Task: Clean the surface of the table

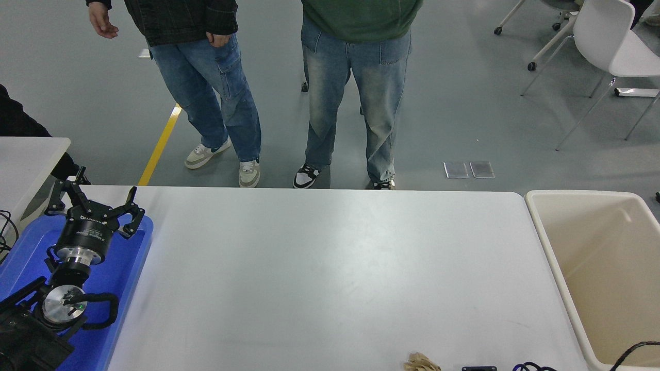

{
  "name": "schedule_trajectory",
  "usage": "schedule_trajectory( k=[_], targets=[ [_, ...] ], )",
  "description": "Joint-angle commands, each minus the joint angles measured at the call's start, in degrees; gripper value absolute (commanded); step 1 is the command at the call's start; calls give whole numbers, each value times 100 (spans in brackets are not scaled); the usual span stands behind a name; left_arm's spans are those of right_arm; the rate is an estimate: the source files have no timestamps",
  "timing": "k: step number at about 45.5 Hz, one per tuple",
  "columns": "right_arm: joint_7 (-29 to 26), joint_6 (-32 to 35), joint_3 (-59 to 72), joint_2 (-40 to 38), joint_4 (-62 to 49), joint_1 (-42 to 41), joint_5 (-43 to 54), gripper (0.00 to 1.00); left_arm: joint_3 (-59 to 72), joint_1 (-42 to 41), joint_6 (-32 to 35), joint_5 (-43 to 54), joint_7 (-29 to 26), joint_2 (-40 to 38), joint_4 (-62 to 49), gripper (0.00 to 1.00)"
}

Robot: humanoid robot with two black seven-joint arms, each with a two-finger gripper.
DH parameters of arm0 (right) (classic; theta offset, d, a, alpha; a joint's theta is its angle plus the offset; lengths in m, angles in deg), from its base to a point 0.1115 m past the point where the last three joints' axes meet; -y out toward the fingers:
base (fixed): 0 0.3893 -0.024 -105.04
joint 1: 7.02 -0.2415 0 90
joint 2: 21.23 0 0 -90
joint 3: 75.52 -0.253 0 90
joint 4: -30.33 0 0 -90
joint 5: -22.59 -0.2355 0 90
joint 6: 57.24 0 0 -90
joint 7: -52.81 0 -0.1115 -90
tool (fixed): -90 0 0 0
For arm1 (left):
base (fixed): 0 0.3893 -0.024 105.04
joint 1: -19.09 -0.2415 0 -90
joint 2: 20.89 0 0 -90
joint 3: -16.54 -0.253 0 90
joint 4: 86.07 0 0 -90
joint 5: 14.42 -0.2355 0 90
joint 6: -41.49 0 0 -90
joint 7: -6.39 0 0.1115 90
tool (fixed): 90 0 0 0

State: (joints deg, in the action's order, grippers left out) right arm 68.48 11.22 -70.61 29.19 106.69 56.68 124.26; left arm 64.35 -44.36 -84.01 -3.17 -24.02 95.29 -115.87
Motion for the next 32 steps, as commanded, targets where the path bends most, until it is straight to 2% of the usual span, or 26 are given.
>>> schedule_trajectory(
  k=[1, 18, 32],
  targets=[
    [85, -8, 27, -102, 98, -306, -445, 0, 0, 0, 0, 0, 9, 1, 0, 100],
    [252, -8, 18, -498, 494, -859, -1210, 0, 0, 0, 0, 0, 0, 1, 0, 100],
    [375, 282, -70, -814, 802, -1281, -2036, 0, 0, 0, 0, 0, 0, 1, 0, 100]
  ],
)
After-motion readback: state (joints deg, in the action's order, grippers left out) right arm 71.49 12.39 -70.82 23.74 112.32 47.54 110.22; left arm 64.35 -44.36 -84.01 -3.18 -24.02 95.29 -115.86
